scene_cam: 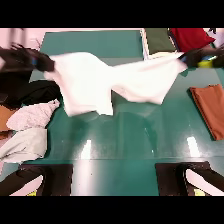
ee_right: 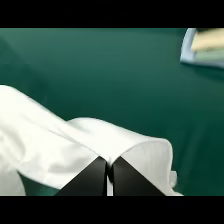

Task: Fold the shirts.

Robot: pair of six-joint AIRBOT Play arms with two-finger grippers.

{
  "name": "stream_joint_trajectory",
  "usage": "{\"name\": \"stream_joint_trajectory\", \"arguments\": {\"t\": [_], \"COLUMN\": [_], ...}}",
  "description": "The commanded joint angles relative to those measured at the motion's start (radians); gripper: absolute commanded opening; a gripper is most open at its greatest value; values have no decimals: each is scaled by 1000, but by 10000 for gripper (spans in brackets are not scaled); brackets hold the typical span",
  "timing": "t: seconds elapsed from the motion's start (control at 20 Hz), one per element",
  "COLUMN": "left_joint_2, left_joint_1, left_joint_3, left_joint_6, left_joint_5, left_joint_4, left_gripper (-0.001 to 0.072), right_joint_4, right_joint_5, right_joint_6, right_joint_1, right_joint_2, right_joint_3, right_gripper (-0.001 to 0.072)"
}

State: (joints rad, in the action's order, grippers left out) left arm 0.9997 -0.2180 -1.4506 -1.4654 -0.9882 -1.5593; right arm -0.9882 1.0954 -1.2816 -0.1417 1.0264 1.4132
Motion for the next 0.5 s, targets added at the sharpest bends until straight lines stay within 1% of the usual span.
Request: {"name": "stream_joint_trajectory", "arguments": {"t": [0.0, 0.25, 0.45], "left_joint_2": [-132, -269, -298], "left_joint_1": [1, 0, 0], "left_joint_3": [-167, -300, -322], "left_joint_6": [0, 1, 9], "left_joint_5": [-23, -35, -37], "left_joint_4": [-41, -3, 86], "left_gripper": [25, 25, 24], "right_joint_4": [-18, -18, -17], "right_joint_5": [84, 165, 217], "right_joint_6": [0, 0, -19], "right_joint_1": [-111, -271, -336], "right_joint_2": [-148, -241, -220], "right_joint_3": [174, 351, 433], "right_gripper": [17, 16, 16]}}
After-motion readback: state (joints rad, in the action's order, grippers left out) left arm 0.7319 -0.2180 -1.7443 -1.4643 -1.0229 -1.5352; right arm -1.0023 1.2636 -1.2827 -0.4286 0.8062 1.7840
